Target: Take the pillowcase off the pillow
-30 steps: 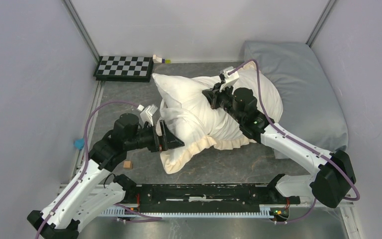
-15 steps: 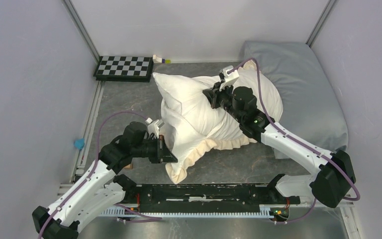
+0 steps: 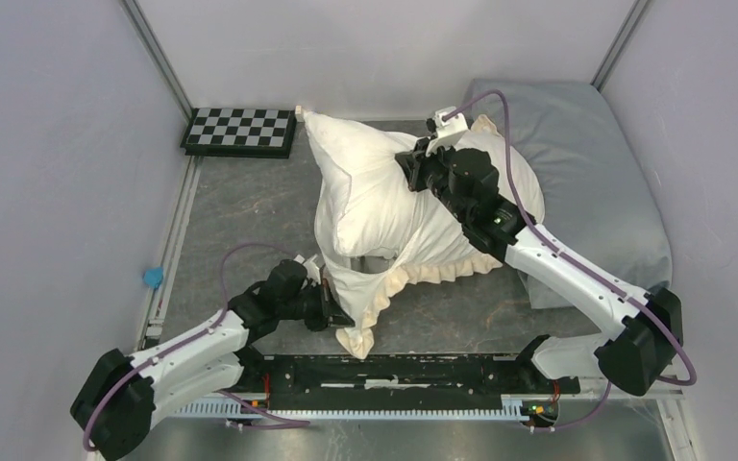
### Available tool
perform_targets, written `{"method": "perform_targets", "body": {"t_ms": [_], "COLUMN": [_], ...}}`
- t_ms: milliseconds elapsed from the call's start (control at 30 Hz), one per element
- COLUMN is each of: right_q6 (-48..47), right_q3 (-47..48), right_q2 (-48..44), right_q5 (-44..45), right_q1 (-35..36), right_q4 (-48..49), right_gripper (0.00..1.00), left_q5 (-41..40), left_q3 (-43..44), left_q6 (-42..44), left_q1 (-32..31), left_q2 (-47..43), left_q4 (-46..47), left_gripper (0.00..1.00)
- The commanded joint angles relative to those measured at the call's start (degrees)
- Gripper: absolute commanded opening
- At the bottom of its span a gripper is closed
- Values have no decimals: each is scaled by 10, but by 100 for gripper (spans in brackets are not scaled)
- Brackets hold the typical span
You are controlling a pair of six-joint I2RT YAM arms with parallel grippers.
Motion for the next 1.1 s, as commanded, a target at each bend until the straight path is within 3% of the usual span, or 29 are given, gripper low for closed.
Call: {"method": "perform_targets", "body": {"t_ms": [0,267,400,500,533,600,700,767,800,900,1067], "right_q6": [-30,-57,-53,-52,-52,-51,-43,-33,-29,-19,0], "right_q3": [87,137,129,106,98,74,39,20,12,4,-18], "right_q2": [-15,-29,-48,-64,-69,-79,-89,-87,-84,-74,-70], "right_q5": [118,137,118,97,92,75,44,15,4,-17,-70], "right_q1": [-36,-37,-37,-37,-37,-37,-37,-37,-36,-37,-36], "right_q4": [56,43,43,47,48,53,62,69,72,74,93], "right_gripper": [0,0,0,0,0,0,0,0,0,0,0], "left_q5": [-50,-67,-102,-103,-114,-148,-213,-252,-271,-291,-250], "left_q3": [-34,-50,-43,0,19,55,116,161,186,256,330], "left_q6": [-40,-48,-39,-19,-14,-1,16,27,33,56,74], "left_q1": [-19,-30,-30,-30,-30,-30,-29,-29,-29,-29,-29], "left_q2": [76,185,182,137,112,29,-88,-136,-150,-151,-94], "left_q4": [91,209,199,114,74,-11,-116,-181,-204,-256,-233], "left_gripper": [2,2,2,4,9,27,76,95,99,100,100]}}
